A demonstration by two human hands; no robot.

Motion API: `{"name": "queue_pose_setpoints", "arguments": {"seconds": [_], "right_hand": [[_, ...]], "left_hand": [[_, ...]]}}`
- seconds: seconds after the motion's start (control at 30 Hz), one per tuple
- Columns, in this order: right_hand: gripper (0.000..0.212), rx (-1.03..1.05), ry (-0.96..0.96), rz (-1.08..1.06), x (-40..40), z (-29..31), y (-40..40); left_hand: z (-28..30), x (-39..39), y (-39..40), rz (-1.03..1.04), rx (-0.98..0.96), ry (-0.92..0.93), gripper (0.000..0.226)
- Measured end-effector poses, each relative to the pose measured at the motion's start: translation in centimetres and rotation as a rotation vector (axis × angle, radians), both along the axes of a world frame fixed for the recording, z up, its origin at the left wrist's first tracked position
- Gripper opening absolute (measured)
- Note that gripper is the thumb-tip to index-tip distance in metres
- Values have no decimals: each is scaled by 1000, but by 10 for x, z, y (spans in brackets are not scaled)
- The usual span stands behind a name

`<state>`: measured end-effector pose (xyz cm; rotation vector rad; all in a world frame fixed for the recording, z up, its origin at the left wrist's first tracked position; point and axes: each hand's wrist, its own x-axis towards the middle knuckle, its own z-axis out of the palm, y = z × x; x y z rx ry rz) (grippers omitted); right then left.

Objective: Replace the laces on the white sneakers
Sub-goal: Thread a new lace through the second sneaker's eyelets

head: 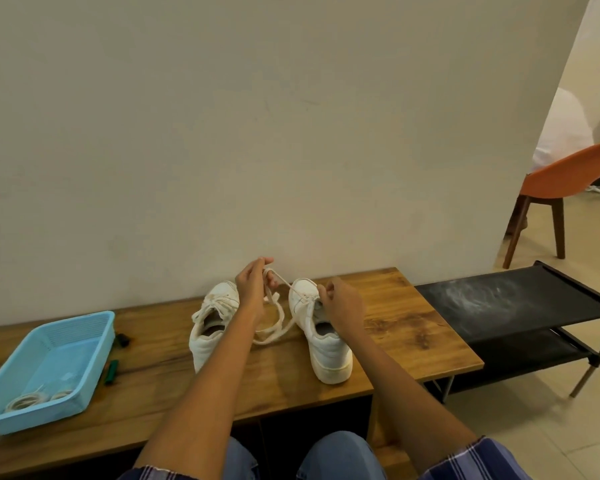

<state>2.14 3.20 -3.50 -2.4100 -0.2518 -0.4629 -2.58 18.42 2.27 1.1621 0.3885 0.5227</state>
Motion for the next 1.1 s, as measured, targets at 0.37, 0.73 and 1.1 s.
{"name": "queue_pose_setpoints", "arguments": {"seconds": [0.37, 0.73, 1.1], "right_hand": [[24, 531, 217, 625, -22, 73, 48], [20, -110, 658, 557, -12, 103, 17], [23, 624, 751, 594, -14, 100, -1]], "left_hand": [[59, -5, 5, -339, -36, -73, 30], [45, 0, 7, -112, -3, -58, 24], [25, 10, -9, 129, 419, 101, 19]]}}
